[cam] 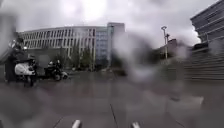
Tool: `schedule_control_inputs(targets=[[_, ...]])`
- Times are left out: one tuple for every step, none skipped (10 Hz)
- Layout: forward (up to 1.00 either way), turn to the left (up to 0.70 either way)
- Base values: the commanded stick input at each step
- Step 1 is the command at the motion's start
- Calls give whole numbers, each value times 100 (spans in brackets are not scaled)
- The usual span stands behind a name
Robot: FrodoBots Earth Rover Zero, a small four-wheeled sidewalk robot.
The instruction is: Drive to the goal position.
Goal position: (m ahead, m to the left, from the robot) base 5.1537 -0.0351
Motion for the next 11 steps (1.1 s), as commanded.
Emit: schedule_control_inputs(targets=[[70, 0], [70, 0], [70, 0], [70, 0], [70, 0], [70, 0], [70, 0], [70, 0], [70, 0], [70, 0], [70, 0]])
